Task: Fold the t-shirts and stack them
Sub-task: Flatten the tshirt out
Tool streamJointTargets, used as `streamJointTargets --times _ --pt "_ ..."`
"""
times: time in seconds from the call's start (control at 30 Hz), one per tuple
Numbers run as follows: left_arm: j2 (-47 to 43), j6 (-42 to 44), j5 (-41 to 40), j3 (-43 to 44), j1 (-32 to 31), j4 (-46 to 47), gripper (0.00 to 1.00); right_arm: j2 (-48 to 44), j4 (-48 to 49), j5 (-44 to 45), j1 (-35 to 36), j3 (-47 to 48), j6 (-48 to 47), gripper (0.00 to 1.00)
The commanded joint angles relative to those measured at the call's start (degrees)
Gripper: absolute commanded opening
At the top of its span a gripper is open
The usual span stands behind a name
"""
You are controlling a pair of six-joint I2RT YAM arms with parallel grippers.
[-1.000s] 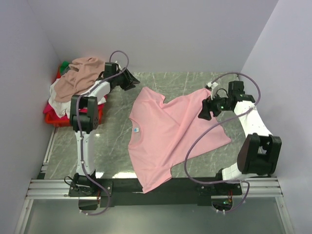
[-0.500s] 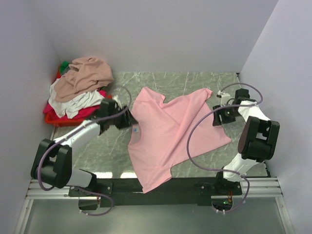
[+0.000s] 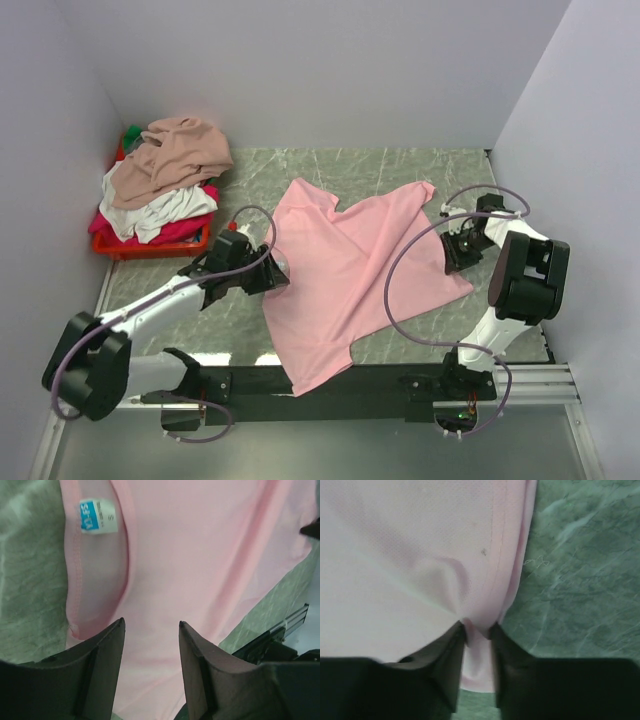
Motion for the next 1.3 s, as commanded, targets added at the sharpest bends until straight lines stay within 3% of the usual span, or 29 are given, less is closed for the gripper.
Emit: streamJointTargets --times 0.0,0.07,0.1,0.3,0.43,0.5,0.57,0.63,0.8,0.9,1.0,1.03,1.17,1.27 --pt "-5.6 0.1 -5.8 1.0 -0.2 -0.1 0.53 1.7 -3.5 0.5 0.1 -0.9 -2.4 0.28" --pt "-8.0 0.9 -7.3 1.7 -0.2 -1.1 0.53 0.9 -5.3 1.9 0.1 -1.2 -3.8 0.07" --pt "-8.5 1.0 -8.1 2.0 -0.2 -1.6 0.53 0.4 -6.2 3.0 0.1 -1.4 -4.5 0.01" --pt "-11.1 1.9 -11.1 3.3 -0.3 -2.1 0.54 -10.4 -11.9 16.0 -2.0 -9.0 -12.8 0.0" --pt "-10.6 3.1 -12.4 4.0 0.0 1.1 0.63 -15.3 -18.1 17.2 -3.9 -12.1 -16.9 0.01" --pt "-8.5 4.0 -12.4 5.2 0.4 2.4 0.65 -16.4 -19.2 15.1 -4.8 -9.2 -16.9 0.31" --pt "-5.4 5.8 -11.8 8.4 1.1 2.3 0.69 -17.0 -21.0 10.2 -5.4 -5.6 -16.2 0.52" --pt "-3.1 7.4 -10.7 12.1 2.8 1.6 0.7 -15.5 -22.8 4.5 -5.6 1.6 -14.6 0.58" --pt "4.7 8.9 -1.8 18.6 11.7 5.0 0.78 -6.6 -19.6 -10.5 -5.6 19.4 -6.2 0.61" --pt "12.6 9.5 1.9 26.5 16.4 6.7 0.79 2.8 -13.9 -18.1 -5.0 28.2 3.3 0.61" --pt "24.5 11.1 6.0 39.4 18.1 3.7 0.78 11.4 -8.9 -19.1 -3.7 36.2 12.2 0.61" --pt "28.0 13.0 7.3 47.7 18.2 2.0 0.77 14.6 -6.6 -18.4 -2.8 37.8 15.4 0.61" --pt "49.8 19.6 6.5 70.8 18.1 -11.8 0.71 21.4 -4.8 -17.3 -2.4 45.5 19.1 0.61" --pt "61.0 23.2 5.6 85.3 18.2 -16.3 0.67 24.5 -4.9 -16.9 -2.3 49.1 19.5 0.61"
